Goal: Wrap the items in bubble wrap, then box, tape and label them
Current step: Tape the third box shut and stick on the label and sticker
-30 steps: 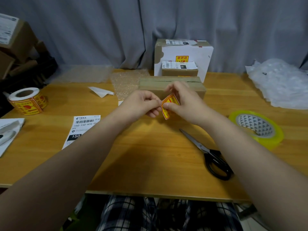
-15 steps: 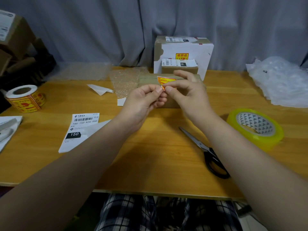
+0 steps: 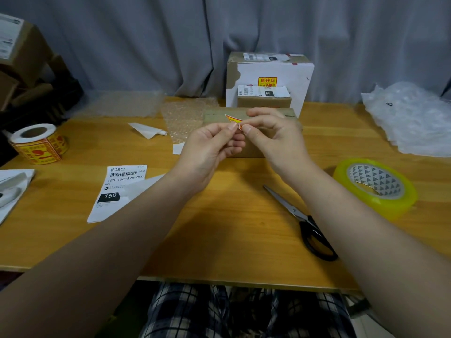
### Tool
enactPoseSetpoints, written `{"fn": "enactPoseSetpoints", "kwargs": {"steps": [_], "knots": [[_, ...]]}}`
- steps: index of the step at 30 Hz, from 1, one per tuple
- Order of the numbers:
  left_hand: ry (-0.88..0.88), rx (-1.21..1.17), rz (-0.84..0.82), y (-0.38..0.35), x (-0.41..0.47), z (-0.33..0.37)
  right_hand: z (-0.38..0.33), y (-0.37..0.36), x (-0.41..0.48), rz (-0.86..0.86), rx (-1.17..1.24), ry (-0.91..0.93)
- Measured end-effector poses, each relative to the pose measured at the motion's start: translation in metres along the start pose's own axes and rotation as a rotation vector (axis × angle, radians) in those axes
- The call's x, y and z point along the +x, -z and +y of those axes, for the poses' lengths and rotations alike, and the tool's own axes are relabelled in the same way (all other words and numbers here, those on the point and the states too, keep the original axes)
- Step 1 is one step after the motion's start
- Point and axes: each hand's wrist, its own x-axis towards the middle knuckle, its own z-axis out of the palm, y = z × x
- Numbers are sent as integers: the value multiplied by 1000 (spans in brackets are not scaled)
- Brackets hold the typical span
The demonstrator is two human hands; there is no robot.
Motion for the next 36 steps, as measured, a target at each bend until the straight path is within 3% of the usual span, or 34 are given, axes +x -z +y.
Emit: {"fn": "enactPoseSetpoints", "kwargs": {"steps": [19, 25, 36], "knots": [[1, 36, 9, 4, 2, -3, 2, -4, 0, -36, 58, -58], [-49, 154, 34, 4, 4, -7, 3, -6, -2, -43, 110, -61], [-41, 68, 60, -1, 0, -7, 3, -8, -7, -19, 143, -8]]}}
